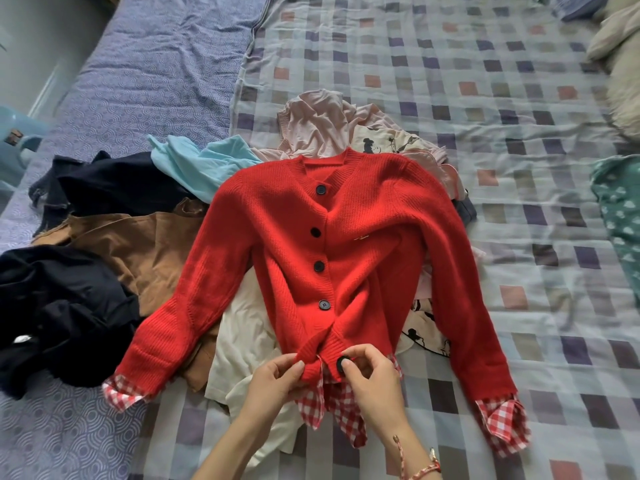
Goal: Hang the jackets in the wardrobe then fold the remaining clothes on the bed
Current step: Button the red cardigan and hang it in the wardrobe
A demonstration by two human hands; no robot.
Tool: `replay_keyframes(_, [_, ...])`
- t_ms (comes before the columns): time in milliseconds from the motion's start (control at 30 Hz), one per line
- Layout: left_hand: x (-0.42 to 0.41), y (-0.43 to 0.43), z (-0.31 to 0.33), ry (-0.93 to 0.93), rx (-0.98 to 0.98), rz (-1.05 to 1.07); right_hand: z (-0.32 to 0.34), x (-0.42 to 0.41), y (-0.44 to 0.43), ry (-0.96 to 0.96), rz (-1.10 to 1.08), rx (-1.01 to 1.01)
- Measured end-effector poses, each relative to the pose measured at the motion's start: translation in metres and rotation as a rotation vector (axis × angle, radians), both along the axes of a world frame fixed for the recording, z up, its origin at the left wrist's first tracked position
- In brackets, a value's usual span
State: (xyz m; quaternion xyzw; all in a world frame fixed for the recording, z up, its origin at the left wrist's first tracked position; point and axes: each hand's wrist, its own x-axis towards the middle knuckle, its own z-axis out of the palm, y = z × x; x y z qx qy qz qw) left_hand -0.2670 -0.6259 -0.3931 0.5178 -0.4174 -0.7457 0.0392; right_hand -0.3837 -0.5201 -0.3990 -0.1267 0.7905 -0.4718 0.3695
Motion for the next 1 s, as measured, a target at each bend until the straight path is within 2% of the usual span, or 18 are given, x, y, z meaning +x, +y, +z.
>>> replay_keyframes(67, [0.005, 0.003, 0.004, 0.000, -0.065, -0.033, 0.003, 0.000, 0.006, -0.021, -0.020, 0.011])
replay_keyframes(133, [0.009, 0.006, 0.007, -0.025, -0.233, -0.056, 0.003, -0.001, 0.011, -0.079, -0.063, 0.000])
replay_keyframes(200, [0.012, 0.014, 0.010, -0.034, -0.501, -0.130, 0.003, -0.002, 0.016, -0.135, -0.083, 0.003])
replay_keyframes(300, [0.017, 0.032, 0.008, -0.021, -1.060, -0.366, 0.003, 0.000, 0.022, -0.183, -0.030, 0.033])
replay_keyframes(334, [0.016, 0.039, 0.005, -0.031, -1.189, -0.451, 0.003, 0.002, 0.024, -0.195, -0.002, 0.055])
replay_keyframes(367, [0.016, 0.048, 0.000, -0.041, -1.237, -0.559, 0.002, 0.005, 0.026, -0.210, 0.030, 0.082])
replay_keyframes(434, [0.014, 0.063, -0.009, -0.240, -1.198, -0.870, -0.004, 0.009, 0.033, -0.212, 0.137, 0.215])
replay_keyframes(534, [0.023, 0.062, -0.028, -0.605, -0.778, -1.152, -0.020, 0.002, 0.049, -0.107, 0.246, 0.435])
replay_keyframes(601, [0.024, 0.047, -0.034, -0.676, -0.637, -1.131, -0.025, -0.010, 0.057, -0.087, 0.225, 0.480])
replay_keyframes(667, [0.018, 0.026, -0.034, -0.652, -0.611, -1.051, -0.025, -0.025, 0.058, -0.086, 0.209, 0.477])
replay_keyframes(868, [-0.049, -0.059, -0.018, -0.651, -0.761, -0.804, -0.007, -0.089, 0.008, -0.073, 0.138, 0.305])
replay_keyframes(934, [-0.076, -0.085, -0.008, -0.635, -0.802, -0.760, 0.010, -0.112, -0.022, 0.007, 0.133, 0.219])
replay_keyframes(1001, [-0.112, -0.118, 0.004, -0.603, -0.874, -0.701, 0.027, -0.144, -0.064, 0.186, 0.164, 0.168])
